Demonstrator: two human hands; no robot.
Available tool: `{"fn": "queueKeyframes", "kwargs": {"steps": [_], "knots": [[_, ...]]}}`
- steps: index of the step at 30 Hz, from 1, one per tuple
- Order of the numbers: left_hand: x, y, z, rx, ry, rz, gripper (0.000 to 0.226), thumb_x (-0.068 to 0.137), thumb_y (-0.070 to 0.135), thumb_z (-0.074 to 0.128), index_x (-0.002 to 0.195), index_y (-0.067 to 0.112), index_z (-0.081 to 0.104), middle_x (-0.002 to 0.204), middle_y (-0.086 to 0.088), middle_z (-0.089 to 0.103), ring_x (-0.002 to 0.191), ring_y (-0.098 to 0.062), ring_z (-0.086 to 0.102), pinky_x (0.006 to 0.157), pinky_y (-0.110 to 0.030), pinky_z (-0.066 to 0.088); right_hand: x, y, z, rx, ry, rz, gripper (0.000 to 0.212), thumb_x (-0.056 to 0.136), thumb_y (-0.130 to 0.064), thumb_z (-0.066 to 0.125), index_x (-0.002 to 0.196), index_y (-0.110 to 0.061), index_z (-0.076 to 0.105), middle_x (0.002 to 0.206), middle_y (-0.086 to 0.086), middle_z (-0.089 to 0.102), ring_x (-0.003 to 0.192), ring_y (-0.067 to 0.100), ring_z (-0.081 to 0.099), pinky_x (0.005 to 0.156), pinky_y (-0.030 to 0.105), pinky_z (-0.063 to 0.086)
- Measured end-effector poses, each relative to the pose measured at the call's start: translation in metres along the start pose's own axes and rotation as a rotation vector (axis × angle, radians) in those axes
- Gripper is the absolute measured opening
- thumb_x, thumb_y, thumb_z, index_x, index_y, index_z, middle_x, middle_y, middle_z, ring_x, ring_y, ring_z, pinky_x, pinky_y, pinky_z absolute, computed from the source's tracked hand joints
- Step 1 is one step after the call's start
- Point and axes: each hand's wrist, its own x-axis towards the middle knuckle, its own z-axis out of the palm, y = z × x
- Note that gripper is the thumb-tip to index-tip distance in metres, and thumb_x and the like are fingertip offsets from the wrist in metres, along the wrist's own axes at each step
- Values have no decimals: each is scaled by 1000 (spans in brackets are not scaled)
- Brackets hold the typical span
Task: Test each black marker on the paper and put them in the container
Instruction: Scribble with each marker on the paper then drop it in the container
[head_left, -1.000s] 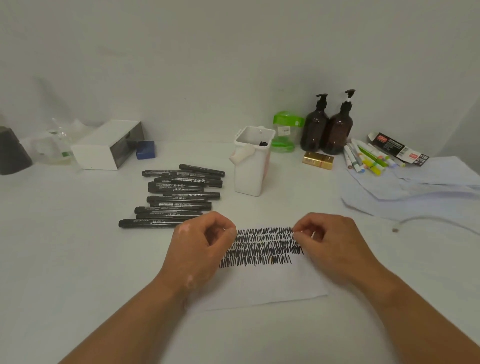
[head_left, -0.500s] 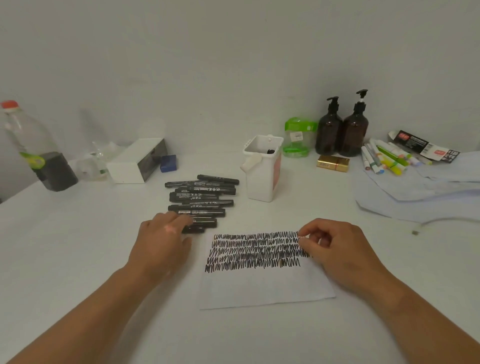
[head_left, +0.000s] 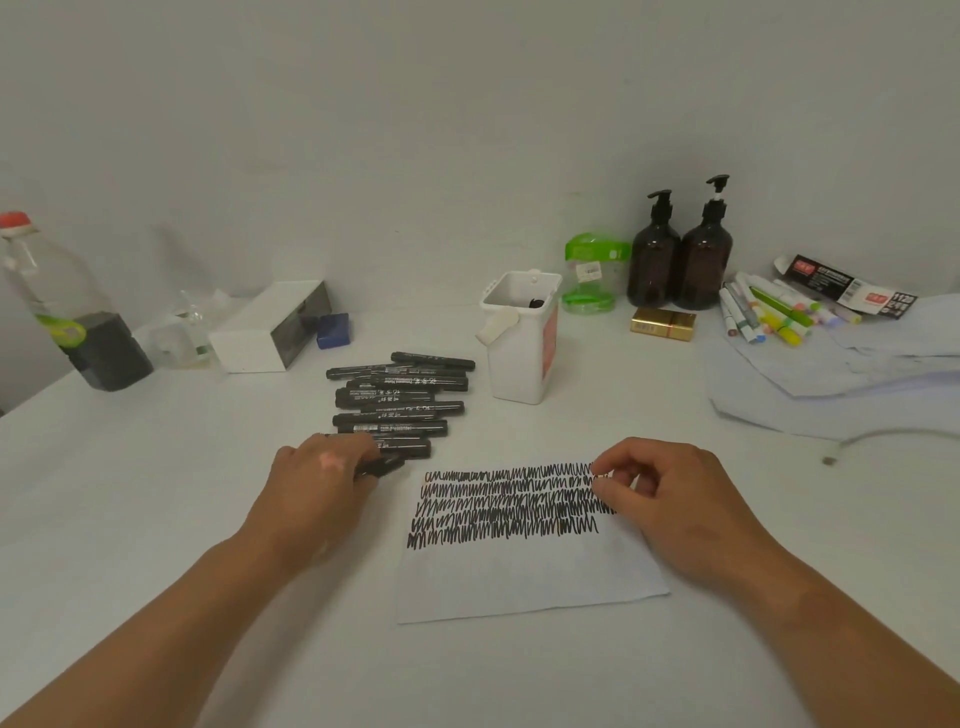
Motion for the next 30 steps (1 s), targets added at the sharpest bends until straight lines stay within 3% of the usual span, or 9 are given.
{"fn": "queueKeyframes", "kwargs": {"steps": [4, 9, 13, 16, 18, 20, 22, 26, 30], "knots": [[6, 27, -31, -404, 95, -40, 27, 88, 29, 73, 111, 37, 61, 86, 18, 67, 75, -1, 63, 69, -12, 43, 0, -3, 1, -11, 8, -30, 15, 84, -25, 79, 77, -37, 73, 61, -27, 61, 53, 4, 50, 57, 9, 40], [6, 68, -31, -1180, -91, -135, 43, 71, 34, 75, 112, 42, 65, 88, -1, 71, 77, -17, 70, 71, -34, 53, -3, -10, 2, 136, -52, -47, 3, 86, -35, 77, 87, -38, 76, 80, -16, 73, 75, 6, 66, 66, 13, 46], [1, 92, -2, -1398, -189, -214, 27, 76, 12, 71, 99, 25, 72, 90, -7, 73, 86, -30, 75, 78, -32, 57, -7, -19, 3, 220, -186, -47, 29, 80, -57, 65, 107, -47, 67, 101, -24, 73, 95, 0, 69, 75, 9, 49], [-1, 99, 10, -1312, -222, -180, 17, 77, 9, 71, 88, 23, 72, 87, -4, 76, 86, -25, 75, 80, -32, 59, -7, -20, 8, 45, -215, -103, 27, 83, -50, 68, 109, -44, 65, 99, -21, 73, 93, 2, 69, 75, 15, 51], [-4, 97, 16, -1008, -164, -43, 19, 82, 7, 72, 88, 25, 69, 83, 6, 75, 77, -11, 72, 72, -20, 56, -6, -20, 9, -16, -198, -125, 18, 90, -32, 71, 106, -40, 67, 92, -19, 73, 84, 5, 68, 71, 18, 50], [-8, 96, 20, -705, -97, 152, 19, 87, 9, 70, 95, 26, 67, 82, 13, 71, 77, -7, 65, 69, -14, 48, -7, -20, 11, -45, -204, -150, 17, 93, -24, 69, 103, -38, 68, 89, -24, 70, 78, 3, 64, 66, 13, 44], [-10, 100, 23, -524, -115, 320, 19, 93, 17, 64, 111, 24, 65, 93, 13, 68, 85, -7, 58, 77, -21, 45, -8, -22, 14, -53, -226, -166, 13, 95, -24, 65, 101, -35, 66, 85, -27, 67, 72, -2, 60, 65, 10, 41], [-13, 104, 28, -457, -181, 423, 26, 105, 35, 44, 120, 22, 61, 104, 5, 66, 93, -16, 57, 82, -35, 45, -11, -27, 16, -33, -222, -153, 9, 89, -37, 59, 97, -35, 63, 82, -11, 71, 59, 4, 54, 57, 17, 41], [-20, 109, 31, -420, -109, 418, 39, 103, 50, 33, 100, 19, 57, 85, 6, 62, 72, -16, 50, 64, -31, 36, -10, -29, 15, 197, -122, -17, 11, 81, -32, 82, 84, -33, 71, 80, -11, 76, 68, 4, 68, 62, 18, 51]]}}
